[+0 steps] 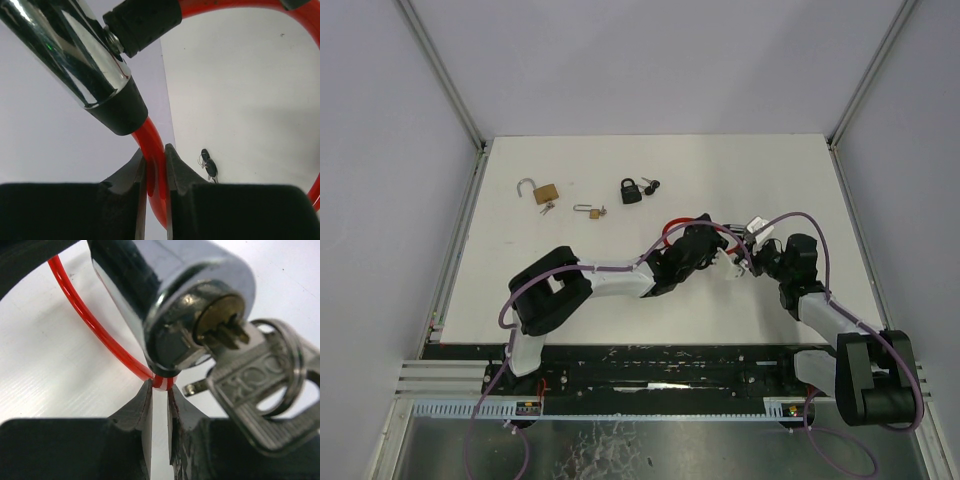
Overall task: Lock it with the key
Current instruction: Lock the lock.
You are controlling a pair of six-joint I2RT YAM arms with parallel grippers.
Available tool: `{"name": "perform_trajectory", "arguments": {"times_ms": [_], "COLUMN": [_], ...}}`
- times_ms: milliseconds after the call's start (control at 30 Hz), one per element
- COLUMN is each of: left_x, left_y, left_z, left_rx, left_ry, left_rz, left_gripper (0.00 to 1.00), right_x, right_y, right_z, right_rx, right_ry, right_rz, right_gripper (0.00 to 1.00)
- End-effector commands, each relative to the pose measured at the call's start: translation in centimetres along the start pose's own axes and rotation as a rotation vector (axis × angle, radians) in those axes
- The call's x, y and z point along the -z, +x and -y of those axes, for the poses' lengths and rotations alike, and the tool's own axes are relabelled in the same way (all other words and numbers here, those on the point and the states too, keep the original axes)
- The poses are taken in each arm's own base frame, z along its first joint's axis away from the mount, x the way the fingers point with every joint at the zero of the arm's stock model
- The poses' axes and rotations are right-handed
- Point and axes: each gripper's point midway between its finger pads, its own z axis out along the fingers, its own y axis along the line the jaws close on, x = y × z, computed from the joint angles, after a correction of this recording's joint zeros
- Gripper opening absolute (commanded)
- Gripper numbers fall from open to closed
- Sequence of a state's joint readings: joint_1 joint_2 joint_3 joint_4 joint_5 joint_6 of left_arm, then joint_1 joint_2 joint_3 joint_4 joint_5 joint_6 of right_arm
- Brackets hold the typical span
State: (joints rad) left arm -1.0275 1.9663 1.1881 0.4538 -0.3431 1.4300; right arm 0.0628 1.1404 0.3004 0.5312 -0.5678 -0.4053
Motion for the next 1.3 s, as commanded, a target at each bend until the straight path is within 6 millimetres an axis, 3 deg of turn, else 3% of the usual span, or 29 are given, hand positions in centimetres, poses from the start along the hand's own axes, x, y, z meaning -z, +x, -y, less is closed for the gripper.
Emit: {"name": "perform_trajectory", "arguments": {"times_ms": [0,500,1100,1267], "left_x": [-0.1,-0.4,-0.5,-0.4], "left_y": [-0.3,0.0,0.1,0.1], "left_z": [7.4,7.7,7.3,6.6], "left_rx": [-0.109,-0.088,-0.052,-0.007], "left_ry": [0.239,0.262,0.254,0.232], "left_rz": [0.001,-0.029,-0.037,-0.033], "left_gripper": [0.00,0.00,0.00,0.00], "right_x": [0.2,0.9,1.8,2.6], "right_y": [-8.7,-8.1,-7.4,-8.0], "right_z": [1.8,1.9,1.1,0.6], "right_rx": [0.236,0.238,0.244,0.213], "right_ry": [0.013,-0.014,-0.112,-0.164], "right_rz": [0.244,0.216,0.170,0.172], "right_gripper": [0.13,0.27,0.33,0.43]}}
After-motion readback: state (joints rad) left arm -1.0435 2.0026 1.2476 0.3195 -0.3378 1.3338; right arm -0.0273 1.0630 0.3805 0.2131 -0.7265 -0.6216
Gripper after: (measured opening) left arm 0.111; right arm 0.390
